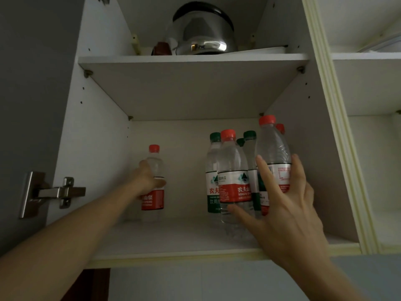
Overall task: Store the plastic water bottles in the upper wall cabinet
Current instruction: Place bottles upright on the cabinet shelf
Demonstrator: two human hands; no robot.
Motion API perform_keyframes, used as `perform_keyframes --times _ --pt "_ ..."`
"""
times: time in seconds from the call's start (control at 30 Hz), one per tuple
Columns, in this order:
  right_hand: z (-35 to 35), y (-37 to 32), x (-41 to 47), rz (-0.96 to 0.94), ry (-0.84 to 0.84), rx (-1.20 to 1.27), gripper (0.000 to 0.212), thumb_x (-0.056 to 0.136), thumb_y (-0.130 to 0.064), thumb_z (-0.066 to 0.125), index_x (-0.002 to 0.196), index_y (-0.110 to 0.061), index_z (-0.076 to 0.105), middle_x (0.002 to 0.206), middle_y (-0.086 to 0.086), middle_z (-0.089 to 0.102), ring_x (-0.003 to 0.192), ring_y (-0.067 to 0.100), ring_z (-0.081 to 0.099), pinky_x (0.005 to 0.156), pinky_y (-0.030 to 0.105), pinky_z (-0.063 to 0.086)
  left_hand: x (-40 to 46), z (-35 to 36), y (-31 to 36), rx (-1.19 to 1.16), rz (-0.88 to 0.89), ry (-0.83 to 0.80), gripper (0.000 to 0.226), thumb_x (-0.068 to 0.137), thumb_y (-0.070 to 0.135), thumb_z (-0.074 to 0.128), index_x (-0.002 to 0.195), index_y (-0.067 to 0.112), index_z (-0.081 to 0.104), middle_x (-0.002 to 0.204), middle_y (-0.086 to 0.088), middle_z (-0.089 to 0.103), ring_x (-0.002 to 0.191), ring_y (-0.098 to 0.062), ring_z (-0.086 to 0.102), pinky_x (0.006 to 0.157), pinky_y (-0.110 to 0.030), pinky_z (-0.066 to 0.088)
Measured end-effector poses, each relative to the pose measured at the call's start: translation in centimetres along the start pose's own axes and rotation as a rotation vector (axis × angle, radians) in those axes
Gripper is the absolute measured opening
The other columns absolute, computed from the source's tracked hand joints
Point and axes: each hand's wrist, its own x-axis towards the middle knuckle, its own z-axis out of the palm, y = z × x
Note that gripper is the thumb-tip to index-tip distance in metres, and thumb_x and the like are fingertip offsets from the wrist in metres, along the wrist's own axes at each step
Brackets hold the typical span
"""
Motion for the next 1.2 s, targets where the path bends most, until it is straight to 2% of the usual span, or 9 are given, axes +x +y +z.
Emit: perform_keyframes --times 0.1,0.2,0.4,0.67,0.73,0.83,0.93,1.07,1.2 --pt "0.2 0.2 0.0 -0.007 0.018 0.002 0.104 0.064 -0.094 0.042 0.151 -0.062 -0.006 0.167 -0.003 -0.018 0.149 0.038 0.016 0.103 0.061 0.046 0.5 -0.1 -0.8 0.108 0.012 0.059 0.089 0.087 0.031 0.081 0.150 0.001 0.025 0.141 -0.022 0.052 0.123 -0.037 0.056 0.082 -0.033 0.046" --pt "0.4 0.4 0.1 -0.014 0.030 0.000 0.106 0.067 -0.091 0.051 0.151 -0.062 -0.006 0.167 -0.002 -0.016 0.149 0.038 0.018 0.103 0.061 0.046 0.2 0.1 -1.3 0.278 0.060 0.116 0.097 0.090 0.031 0.077 0.156 -0.003 0.014 0.149 -0.027 0.039 0.133 -0.042 0.047 0.102 -0.045 0.048" --pt "0.3 0.3 0.0 -0.013 0.050 0.001 0.104 0.069 -0.086 0.057 0.151 -0.062 -0.003 0.166 -0.003 -0.013 0.149 0.037 0.016 0.104 0.061 0.047 -1.4 -0.2 -1.5 0.937 0.172 0.249 0.093 0.097 0.028 0.063 0.161 0.009 -0.002 0.156 -0.030 0.020 0.137 -0.047 0.034 0.110 -0.048 0.043" --pt "0.2 0.4 0.0 -0.001 0.123 0.064 0.093 0.079 -0.071 0.061 0.154 -0.054 0.008 0.163 -0.001 0.008 0.141 0.034 0.028 0.092 0.057 0.052 -2.5 -0.5 -1.2 0.953 0.189 0.256 0.075 0.096 0.012 0.058 0.159 0.021 0.018 0.160 -0.027 0.012 0.139 -0.044 0.031 0.110 -0.046 0.041" --pt "0.4 0.6 0.1 0.059 0.218 0.140 0.085 0.084 -0.059 0.062 0.155 -0.043 0.019 0.151 0.003 0.029 0.126 0.029 0.040 0.086 0.052 0.053 -2.9 -0.7 -0.3 0.786 0.214 0.285 0.074 0.094 0.010 0.061 0.158 0.017 0.024 0.158 -0.024 0.017 0.138 -0.042 0.032 0.111 -0.045 0.040" --pt "0.4 1.0 0.4 0.180 0.276 0.235 0.078 0.082 -0.048 0.063 0.149 -0.024 0.031 0.132 0.006 0.044 0.110 0.022 0.046 0.081 0.042 0.047 -4.7 -1.1 3.3 0.130 0.347 0.352 0.049 0.096 0.016 0.065 0.142 0.011 0.051 0.141 -0.015 0.046 0.124 -0.030 0.049 0.099 -0.038 0.045" --pt "0.3 1.0 0.4 0.221 0.233 0.271 0.071 0.083 -0.049 0.063 0.144 -0.024 0.036 0.128 0.002 0.047 0.106 0.015 0.045 0.077 0.034 0.039 -9.5 0.1 7.9 -0.332 0.479 0.112 0.026 0.097 0.034 0.065 0.120 0.023 0.059 0.114 0.001 0.065 0.090 -0.012 0.066 0.074 -0.027 0.055" --pt "-0.1 1.0 0.4 0.265 0.182 0.326 0.071 0.084 -0.046 0.068 0.145 -0.026 0.037 0.128 -0.001 0.049 0.110 0.018 0.051 0.080 0.033 0.042 -14.5 3.3 10.8 -0.435 0.430 -0.099 0.052 0.084 0.061 0.069 0.121 0.031 0.049 0.103 0.014 0.059 0.085 -0.003 0.064 0.062 -0.015 0.051" --pt "-0.3 0.9 0.3 0.275 0.182 0.337 0.071 0.084 -0.046 0.069 0.145 -0.025 0.039 0.127 0.000 0.051 0.110 0.019 0.052 0.081 0.033 0.042 -16.0 5.4 11.7 -0.449 0.354 -0.040 0.072 0.078 0.050 0.083 0.132 0.026 0.043 0.118 0.009 0.057 0.095 -0.003 0.060 0.068 -0.015 0.047"
